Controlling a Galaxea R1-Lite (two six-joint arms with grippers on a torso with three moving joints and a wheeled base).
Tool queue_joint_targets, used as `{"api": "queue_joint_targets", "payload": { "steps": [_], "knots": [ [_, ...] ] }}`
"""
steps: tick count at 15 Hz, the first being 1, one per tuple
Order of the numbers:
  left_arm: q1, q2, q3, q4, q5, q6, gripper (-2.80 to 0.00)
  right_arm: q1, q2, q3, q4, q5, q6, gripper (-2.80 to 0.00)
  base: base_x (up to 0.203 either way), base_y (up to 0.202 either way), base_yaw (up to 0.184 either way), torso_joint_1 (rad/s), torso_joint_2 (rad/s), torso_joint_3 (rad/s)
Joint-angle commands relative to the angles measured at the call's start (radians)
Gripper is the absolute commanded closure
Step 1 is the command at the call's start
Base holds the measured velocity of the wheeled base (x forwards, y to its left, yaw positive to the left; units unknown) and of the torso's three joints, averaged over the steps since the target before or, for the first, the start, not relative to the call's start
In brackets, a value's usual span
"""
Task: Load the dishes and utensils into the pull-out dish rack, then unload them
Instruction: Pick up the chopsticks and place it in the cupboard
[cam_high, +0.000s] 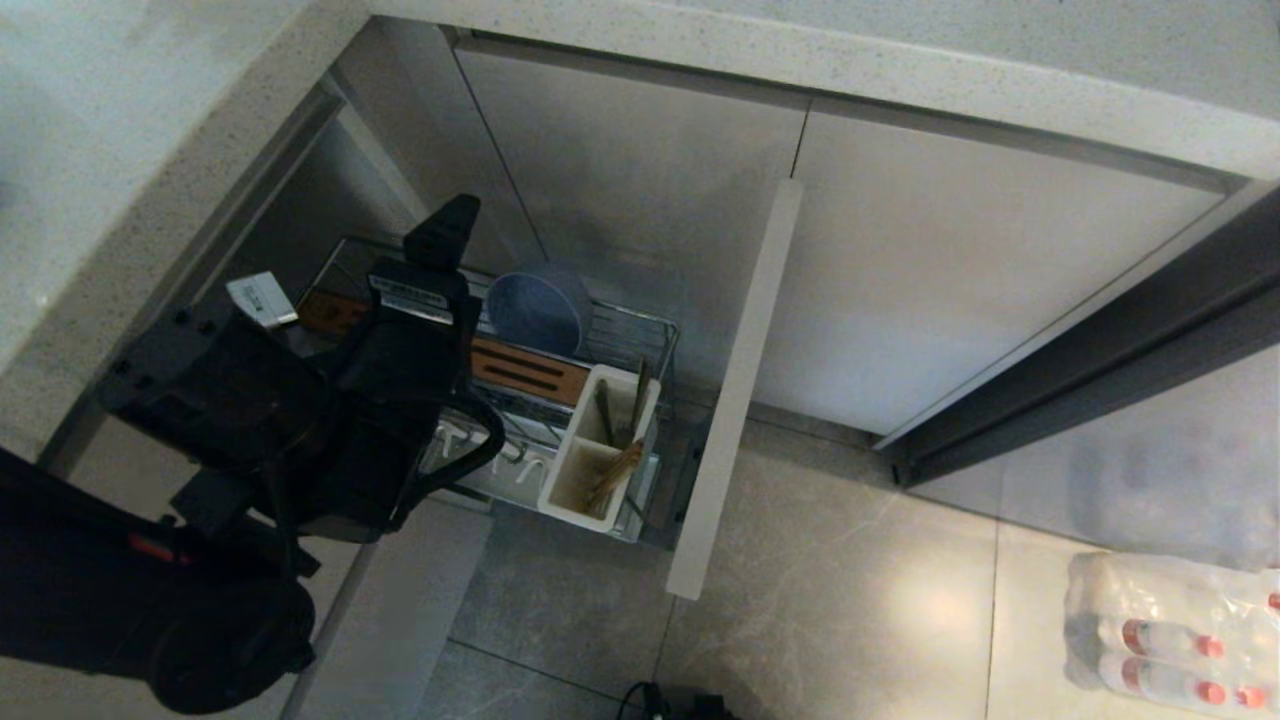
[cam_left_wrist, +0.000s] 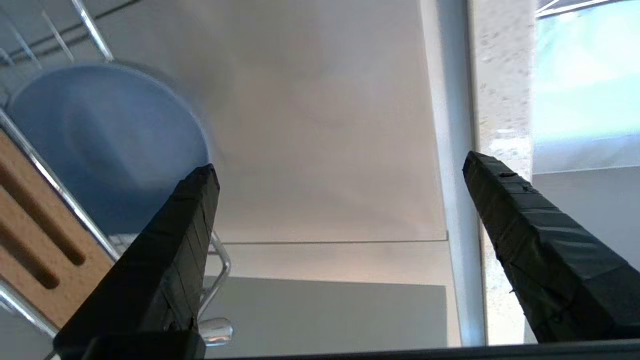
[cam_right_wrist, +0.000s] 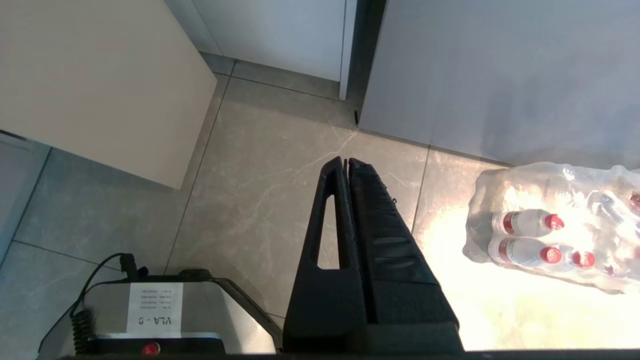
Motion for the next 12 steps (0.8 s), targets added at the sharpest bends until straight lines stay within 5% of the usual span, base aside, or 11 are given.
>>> {"api": "queue_joint_targets", "payload": {
  "steps": [1, 2, 8, 10, 12],
  "knots": [
    [0.000, -0.029, 0.004, -0.009, 0.000, 0.004, -2.80, 0.000, 0.002, 0.000, 0.000, 0.000, 0.000, 0.00, 0.000, 0.000, 0.000, 0.000, 0.00, 0.000],
    [0.000, -0.050, 0.007, -0.009, -0.003, 0.017, 0.00, 0.000, 0.000, 0.000, 0.000, 0.000, 0.000, 0.00, 0.000, 0.000, 0.000, 0.000, 0.00, 0.000],
    [0.000, -0.194, -0.004, 0.133, -0.100, 0.163, 0.00, 0.000, 0.002, 0.000, 0.000, 0.000, 0.000, 0.00, 0.000, 0.000, 0.000, 0.000, 0.00, 0.000],
    [0.000, -0.266, -0.011, 0.146, -0.208, 0.247, 0.00, 0.000, 0.001, 0.000, 0.000, 0.000, 0.000, 0.00, 0.000, 0.000, 0.000, 0.000, 0.00, 0.000],
    [0.000, -0.344, -0.030, 0.151, -0.394, 0.306, 0.00, 0.000, 0.002, 0.000, 0.000, 0.000, 0.000, 0.00, 0.000, 0.000, 0.000, 0.000, 0.00, 0.000]
  ]
}}
